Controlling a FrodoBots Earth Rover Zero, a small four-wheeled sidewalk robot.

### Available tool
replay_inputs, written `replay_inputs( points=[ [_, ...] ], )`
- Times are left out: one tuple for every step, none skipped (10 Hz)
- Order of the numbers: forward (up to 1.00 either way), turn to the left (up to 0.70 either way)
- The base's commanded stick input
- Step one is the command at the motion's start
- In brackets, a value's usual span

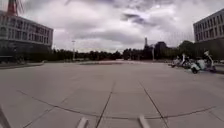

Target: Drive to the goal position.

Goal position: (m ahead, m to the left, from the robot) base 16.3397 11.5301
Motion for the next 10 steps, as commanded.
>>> replay_inputs(
  points=[
    [0.70, 0.01],
    [0.70, 0.01],
    [0.70, 0.01],
    [0.70, 0.01],
    [0.70, 0.01],
    [0.70, 0.01],
    [0.70, 0.01],
    [0.70, 0.01],
    [0.70, 0.30],
    [0.70, 0.36]
  ],
)
